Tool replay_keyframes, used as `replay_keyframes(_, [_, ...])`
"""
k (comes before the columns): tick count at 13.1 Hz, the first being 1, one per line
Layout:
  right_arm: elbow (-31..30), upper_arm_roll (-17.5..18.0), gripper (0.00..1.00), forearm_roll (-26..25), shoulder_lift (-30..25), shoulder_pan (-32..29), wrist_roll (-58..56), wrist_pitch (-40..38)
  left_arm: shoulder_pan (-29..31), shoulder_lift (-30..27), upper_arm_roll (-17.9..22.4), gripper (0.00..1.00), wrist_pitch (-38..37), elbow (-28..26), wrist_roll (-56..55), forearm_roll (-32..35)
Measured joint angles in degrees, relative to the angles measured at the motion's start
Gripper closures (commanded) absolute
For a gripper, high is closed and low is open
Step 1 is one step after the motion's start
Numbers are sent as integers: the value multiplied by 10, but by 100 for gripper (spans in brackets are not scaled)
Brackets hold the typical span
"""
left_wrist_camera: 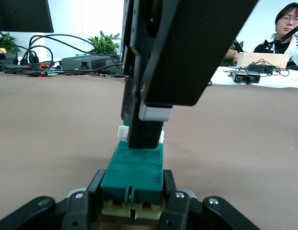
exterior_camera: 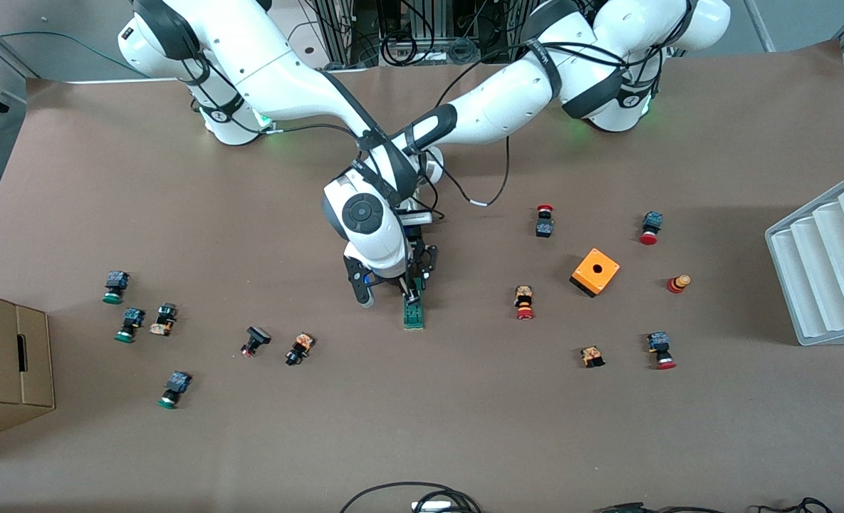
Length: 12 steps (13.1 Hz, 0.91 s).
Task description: Close load switch with both arms
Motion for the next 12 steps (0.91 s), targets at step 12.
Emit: replay_keyframes(12, [-2, 0, 71, -6, 0, 4, -7, 3, 0, 0, 0, 45, 0, 0, 0, 0])
